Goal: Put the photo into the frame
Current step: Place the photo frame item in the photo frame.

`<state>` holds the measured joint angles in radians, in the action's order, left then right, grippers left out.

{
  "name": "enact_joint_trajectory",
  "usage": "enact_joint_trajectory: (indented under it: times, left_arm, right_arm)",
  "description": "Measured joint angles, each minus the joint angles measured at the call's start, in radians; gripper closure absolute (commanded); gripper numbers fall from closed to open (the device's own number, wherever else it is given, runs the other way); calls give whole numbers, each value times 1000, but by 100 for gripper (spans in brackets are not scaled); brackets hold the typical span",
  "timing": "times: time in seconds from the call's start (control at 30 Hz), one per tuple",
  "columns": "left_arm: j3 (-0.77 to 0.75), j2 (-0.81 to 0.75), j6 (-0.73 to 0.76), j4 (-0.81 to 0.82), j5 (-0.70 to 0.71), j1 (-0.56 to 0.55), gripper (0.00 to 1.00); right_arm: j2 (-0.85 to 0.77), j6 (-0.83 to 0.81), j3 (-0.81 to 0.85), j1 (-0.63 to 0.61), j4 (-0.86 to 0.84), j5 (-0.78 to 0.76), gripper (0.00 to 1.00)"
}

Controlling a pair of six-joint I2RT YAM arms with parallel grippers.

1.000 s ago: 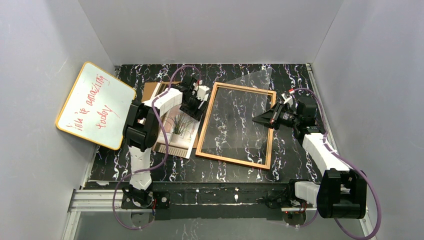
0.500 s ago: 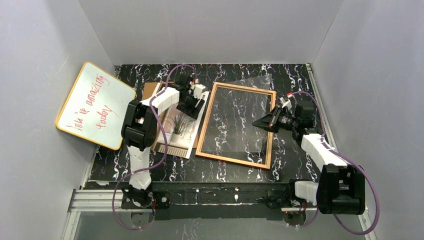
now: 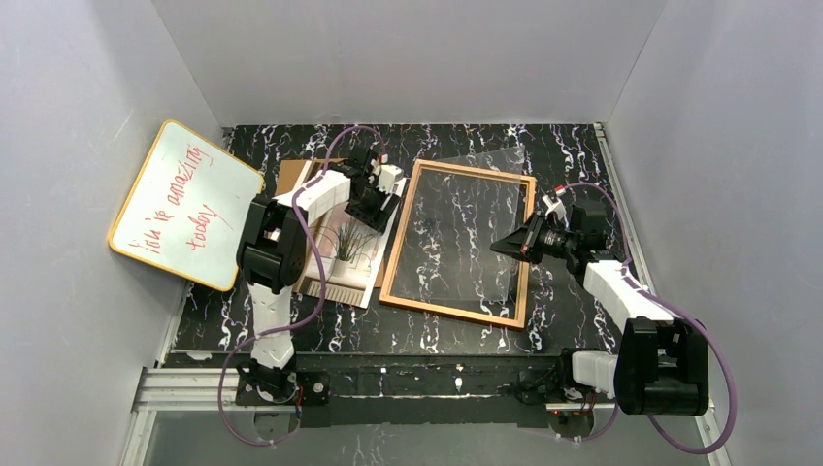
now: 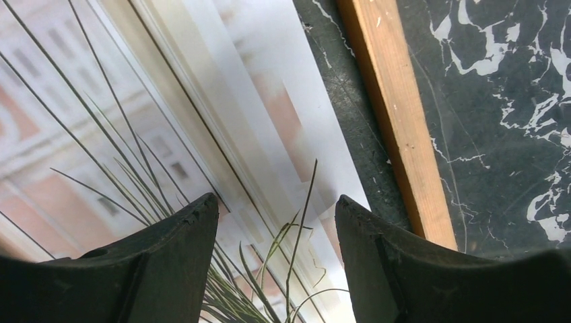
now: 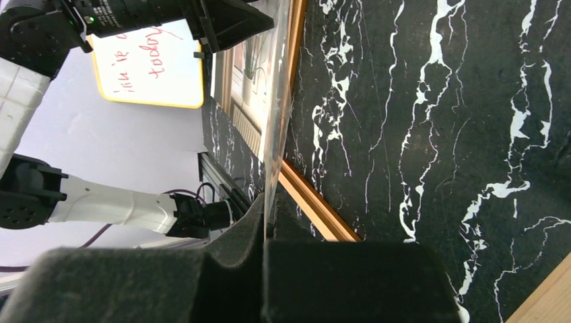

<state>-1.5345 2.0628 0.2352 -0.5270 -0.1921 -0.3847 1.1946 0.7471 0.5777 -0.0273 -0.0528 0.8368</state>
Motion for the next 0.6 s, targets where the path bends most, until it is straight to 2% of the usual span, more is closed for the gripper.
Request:
enact_joint_trajectory:
  times: [0.6]
  left_arm:
    - [0, 0, 0, 2, 12, -23, 38]
  right_arm:
    - [-14, -26, -13, 13, 59, -24, 99]
